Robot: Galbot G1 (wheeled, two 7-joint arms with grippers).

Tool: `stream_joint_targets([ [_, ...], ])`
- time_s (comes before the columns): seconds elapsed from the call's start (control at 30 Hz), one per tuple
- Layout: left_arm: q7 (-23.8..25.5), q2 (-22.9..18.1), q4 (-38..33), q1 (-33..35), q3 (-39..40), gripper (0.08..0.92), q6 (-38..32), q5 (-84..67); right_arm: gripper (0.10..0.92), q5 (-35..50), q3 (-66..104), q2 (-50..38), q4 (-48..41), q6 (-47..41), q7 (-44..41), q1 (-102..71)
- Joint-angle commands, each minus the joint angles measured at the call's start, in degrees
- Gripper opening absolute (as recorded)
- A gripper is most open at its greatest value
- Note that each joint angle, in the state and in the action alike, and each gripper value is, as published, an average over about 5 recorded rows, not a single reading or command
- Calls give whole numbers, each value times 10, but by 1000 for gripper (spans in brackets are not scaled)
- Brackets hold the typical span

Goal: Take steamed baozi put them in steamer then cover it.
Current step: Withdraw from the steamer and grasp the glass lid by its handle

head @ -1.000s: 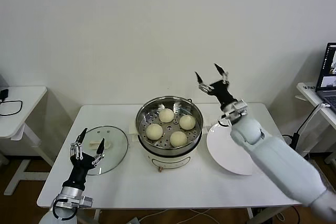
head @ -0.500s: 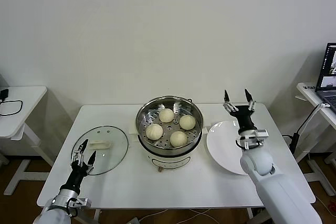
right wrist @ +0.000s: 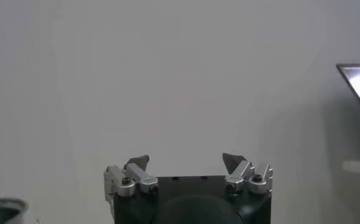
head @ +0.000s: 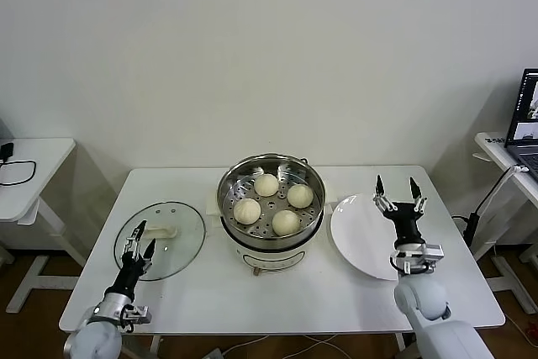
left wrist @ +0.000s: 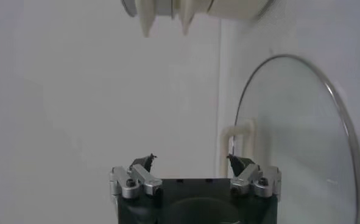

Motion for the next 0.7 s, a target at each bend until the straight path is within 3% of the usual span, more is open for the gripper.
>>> stream_joint_targets([
  [0.03,-1,3,52,-49,14,823,15,10,823,-10,26,14,3,2,-4,-39],
  [0.7,2,-9,84,-84,34,823,32,-7,823,-24,24,26,-8,4,-10,-41],
])
